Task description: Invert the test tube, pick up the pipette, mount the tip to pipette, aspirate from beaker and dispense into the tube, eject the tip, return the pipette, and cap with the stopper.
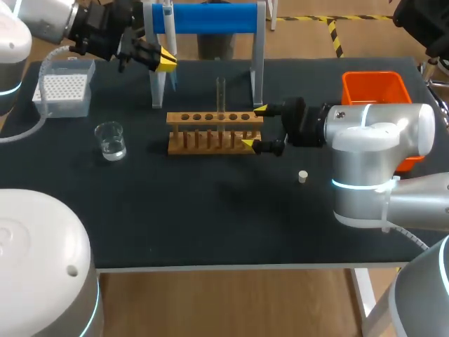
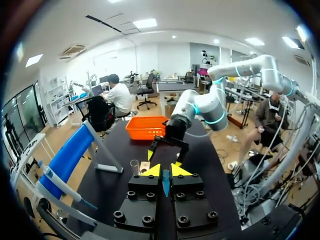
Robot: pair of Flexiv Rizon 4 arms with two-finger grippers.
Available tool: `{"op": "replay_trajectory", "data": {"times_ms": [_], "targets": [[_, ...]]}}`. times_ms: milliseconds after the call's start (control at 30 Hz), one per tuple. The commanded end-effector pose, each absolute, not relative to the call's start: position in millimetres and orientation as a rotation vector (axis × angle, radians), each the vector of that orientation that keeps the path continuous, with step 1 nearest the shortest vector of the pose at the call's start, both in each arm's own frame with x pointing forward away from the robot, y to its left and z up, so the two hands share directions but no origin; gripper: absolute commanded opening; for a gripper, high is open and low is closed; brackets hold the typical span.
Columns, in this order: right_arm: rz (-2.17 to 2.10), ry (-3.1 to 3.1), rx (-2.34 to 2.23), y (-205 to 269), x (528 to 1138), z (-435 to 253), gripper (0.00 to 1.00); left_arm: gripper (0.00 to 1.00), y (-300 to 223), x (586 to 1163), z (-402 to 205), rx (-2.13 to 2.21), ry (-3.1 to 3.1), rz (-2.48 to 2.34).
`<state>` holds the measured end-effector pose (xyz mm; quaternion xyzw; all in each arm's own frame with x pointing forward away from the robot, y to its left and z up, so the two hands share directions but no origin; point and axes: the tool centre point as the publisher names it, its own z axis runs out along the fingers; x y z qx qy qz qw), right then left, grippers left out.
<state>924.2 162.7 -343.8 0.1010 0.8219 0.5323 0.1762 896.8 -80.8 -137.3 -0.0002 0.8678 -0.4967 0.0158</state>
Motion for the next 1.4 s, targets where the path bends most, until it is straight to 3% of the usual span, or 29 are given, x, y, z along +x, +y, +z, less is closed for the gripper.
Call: {"op": "replay_trajectory", "data": {"times_ms": [33,1400], "targets": [[1.505,2.326,0.288,163,923,-344,1.00,0.00,-90,908,-138,0.014,2.760,-1.538],[1.505,2.326,0.288,163,923,-344,1.00,0.00,-88,916,-134,-0.075,2.820,-1.485]]}}
